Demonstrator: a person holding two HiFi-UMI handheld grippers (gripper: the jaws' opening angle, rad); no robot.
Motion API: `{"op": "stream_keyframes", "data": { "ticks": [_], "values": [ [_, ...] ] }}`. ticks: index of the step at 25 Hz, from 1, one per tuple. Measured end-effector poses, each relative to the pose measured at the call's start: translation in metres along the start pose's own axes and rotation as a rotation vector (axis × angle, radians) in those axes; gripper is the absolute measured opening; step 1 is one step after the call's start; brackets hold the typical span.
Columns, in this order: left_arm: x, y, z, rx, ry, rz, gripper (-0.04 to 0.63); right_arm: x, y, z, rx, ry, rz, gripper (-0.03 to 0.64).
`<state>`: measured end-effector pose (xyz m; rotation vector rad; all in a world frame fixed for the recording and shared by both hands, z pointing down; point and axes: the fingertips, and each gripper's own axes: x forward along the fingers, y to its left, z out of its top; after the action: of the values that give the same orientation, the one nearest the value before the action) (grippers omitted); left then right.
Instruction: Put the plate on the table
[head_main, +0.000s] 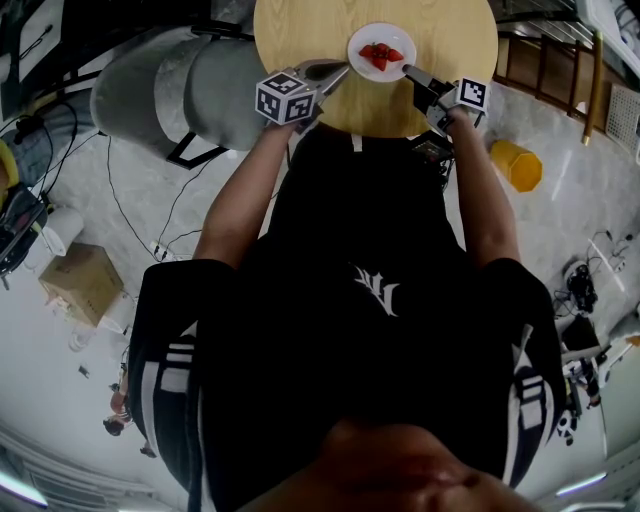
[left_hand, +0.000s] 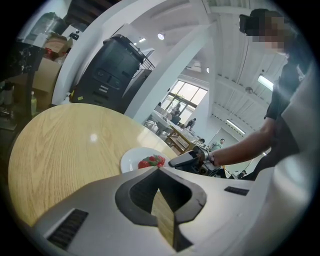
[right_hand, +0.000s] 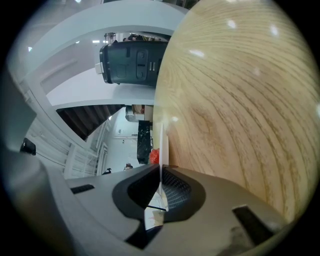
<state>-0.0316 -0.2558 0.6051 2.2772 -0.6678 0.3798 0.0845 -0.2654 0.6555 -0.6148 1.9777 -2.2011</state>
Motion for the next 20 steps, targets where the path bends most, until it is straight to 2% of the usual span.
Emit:
{"op": "stream_keyframes", "data": {
  "ticks": [10,20],
  "values": [
    [0.005,-0.001,-0.005,-0.006,0.016,-0.007,0.0,0.002,-0.007,0.002,-0.006,0.001,-0.034,0.011],
    [0.006,-0.001,-0.006,-0.01,0.02,-0.007,0.0,0.0,-0.016,0.009,-0.116,0.029,-0.177,0.012]
  ]
}}
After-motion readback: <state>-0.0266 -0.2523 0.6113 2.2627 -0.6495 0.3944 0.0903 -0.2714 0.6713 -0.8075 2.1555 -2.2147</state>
